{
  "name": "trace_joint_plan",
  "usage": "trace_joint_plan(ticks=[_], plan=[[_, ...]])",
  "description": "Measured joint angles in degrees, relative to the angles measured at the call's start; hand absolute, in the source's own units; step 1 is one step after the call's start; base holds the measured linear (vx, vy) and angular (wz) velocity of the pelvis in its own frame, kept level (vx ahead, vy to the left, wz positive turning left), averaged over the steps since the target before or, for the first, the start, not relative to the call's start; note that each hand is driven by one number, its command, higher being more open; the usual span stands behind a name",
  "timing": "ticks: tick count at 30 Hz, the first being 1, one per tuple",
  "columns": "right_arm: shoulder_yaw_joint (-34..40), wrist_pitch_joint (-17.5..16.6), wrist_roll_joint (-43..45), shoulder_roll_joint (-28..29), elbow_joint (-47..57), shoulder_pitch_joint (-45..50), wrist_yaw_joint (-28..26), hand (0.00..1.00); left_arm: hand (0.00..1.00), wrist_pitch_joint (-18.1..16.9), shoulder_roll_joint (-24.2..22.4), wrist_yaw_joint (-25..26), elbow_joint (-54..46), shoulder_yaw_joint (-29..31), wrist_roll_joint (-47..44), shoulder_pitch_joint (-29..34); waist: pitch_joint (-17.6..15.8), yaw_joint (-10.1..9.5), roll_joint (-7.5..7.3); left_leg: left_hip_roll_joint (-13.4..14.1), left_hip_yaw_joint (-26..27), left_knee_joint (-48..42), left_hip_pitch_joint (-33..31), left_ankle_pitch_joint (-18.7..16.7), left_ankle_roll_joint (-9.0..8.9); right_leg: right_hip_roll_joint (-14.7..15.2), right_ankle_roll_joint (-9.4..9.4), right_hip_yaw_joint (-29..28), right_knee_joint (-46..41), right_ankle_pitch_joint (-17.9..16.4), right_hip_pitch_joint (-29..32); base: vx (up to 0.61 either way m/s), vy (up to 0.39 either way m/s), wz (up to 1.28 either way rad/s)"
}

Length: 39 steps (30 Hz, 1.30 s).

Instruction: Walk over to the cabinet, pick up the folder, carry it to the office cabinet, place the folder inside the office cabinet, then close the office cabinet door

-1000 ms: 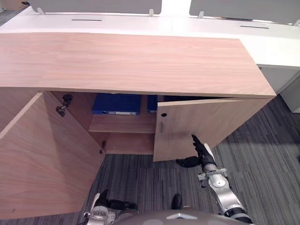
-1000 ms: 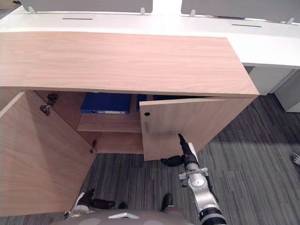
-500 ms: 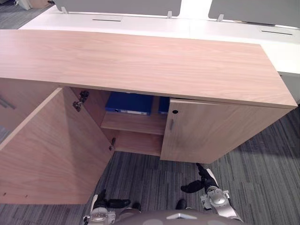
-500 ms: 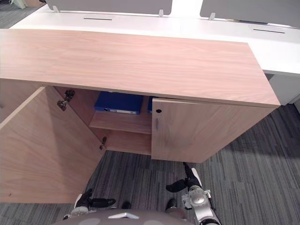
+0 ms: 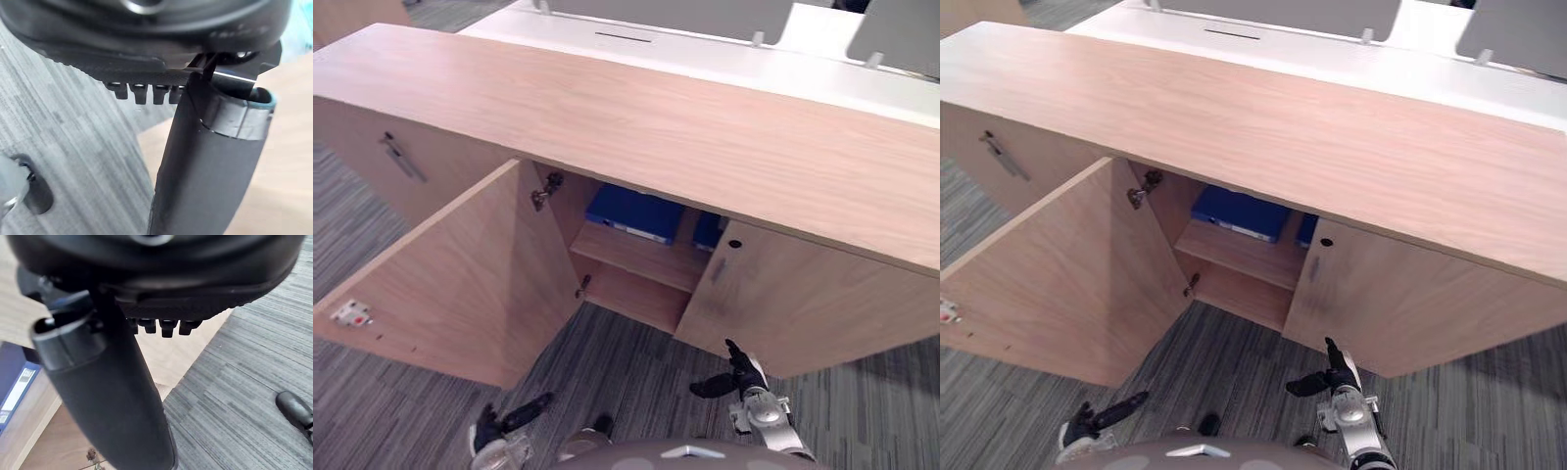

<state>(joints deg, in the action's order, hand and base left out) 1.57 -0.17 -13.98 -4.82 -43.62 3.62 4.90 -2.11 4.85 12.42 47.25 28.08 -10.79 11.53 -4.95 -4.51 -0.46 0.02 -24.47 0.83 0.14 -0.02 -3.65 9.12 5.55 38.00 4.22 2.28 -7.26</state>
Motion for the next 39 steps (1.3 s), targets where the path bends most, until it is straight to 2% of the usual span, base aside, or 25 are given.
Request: trace_joint_plan(ticks=[3, 5, 8, 14, 19, 26, 29, 35, 39], plan=[[-0.17, -0.01, 0.04, -0.34, 0.01, -0.79, 0.31, 1.0, 1.0, -0.21, 1.87, 0.22, -3.61, 2.67, -0.03, 0.61, 0.21, -1.64, 0.12, -0.33, -1.65, 0.0, -0.67, 0.58, -0.24, 0.51, 0.04, 2.5, -1.52, -1.18, -0.17, 0.03, -0.005, 0.45], [-0.58, -0.01, 0.07, -0.47, 0.0, -1.06, 0.29, 1.0, 1.0, -0.56, 3.72, 0.29, -5.02, 4.39, -0.01, 0.68, 0.24, -2.04, 0.16, -0.54, -2.83, 0.0, -0.62, 0.69, -0.25, 0.57, 0.14, 4.01, -1.82, -1.68, -1.04, 0.03, -0.018, 0.41], [-0.66, -0.03, 0.19, -0.49, 0.0, -1.83, 0.29, 1.0, 1.0, -1.04, 6.78, 0.95, -5.53, 7.39, 0.02, 0.56, 0.45, -3.32, 0.35, -0.49, -3.42, 0.01, -0.55, 0.7, -0.25, 0.82, 0.02, 4.35, -3.18, -2.62, -0.94, 0.02, -0.015, 0.15], [-2.89, -0.04, 0.5, -1.87, 0.0, -1.5, 0.11, 1.0, 1.0, -1.05, 11.96, 1.49, -7.75, 11.95, 0.03, 0.06, 0.42, -4.3, 0.76, -0.22, -4.45, 0.65, -0.24, 0.83, -0.13, 0.94, 0.16, 4.29, -5.0, -4.19, -0.79, 0.0, -0.021, 0.1], [-2.8, -0.06, 0.55, -2.62, 0.0, -1.37, 0.08, 1.0, 1.0, -1.57, 16.19, 1.32, -10.2, 11.88, 0.05, -1.46, 0.87, -4.48, 1.27, -0.13, -4.68, 1.08, -0.15, 0.86, -0.1, 0.94, 0.19, 3.97, -5.4, -4.74, -0.59, 0.01, -0.009, 0.02], [-2.78, -0.14, 0.53, -2.89, 0.0, -0.16, -0.67, 1.0, 1.0, -2.99, 17.97, 0.88, -17.01, 10.55, 0.14, -3.56, 1.01, -4.52, 1.63, -0.08, -4.03, 1.2, 0.39, 0.86, -0.1, 0.92, 0.08, 2.76, -5.48, -4.8, -0.4, 0.02, -0.004, -0.04], [-2.77, -0.16, 0.53, -2.93, 0.0, -0.14, -0.89, 1.0, 1.0, -3.56, 18.0, 0.75, -19.62, 10.31, 0.14, -4.09, 1.02, -4.39, 1.76, 0.13, -3.01, 1.21, 0.63, 0.86, -0.1, 0.92, -0.08, 1.81, -5.9, -4.88, -0.01, 0.01, -0.007, -0.16], [-2.63, -0.23, 0.48, -2.93, 0.0, 0.35, -1.22, 1.0, 1.0, -3.98, 18.08, -0.21, -23.94, 4.93, 1.03, -3.99, 0.94, -4.11, 1.96, 0.9, -1.38, 1.65, 1.17, 0.84, -0.08, 0.64, -0.43, -0.6, -6.78, -5.1, 0.84, -0.01, -0.014, -0.15], [-2.52, -0.22, 0.47, -2.91, 0.0, 0.63, -1.56, 1.0, 1.0, -4.01, 17.37, -1.24, -24.08, 2.95, 2.55, -3.97, 0.98, -2.97, 1.96, 1.17, -0.7, 1.81, 1.27, 0.85, -0.07, 0.39, -0.52, -2.02, -6.96, -5.16, 1.37, 0.0, -0.016, -0.11]])
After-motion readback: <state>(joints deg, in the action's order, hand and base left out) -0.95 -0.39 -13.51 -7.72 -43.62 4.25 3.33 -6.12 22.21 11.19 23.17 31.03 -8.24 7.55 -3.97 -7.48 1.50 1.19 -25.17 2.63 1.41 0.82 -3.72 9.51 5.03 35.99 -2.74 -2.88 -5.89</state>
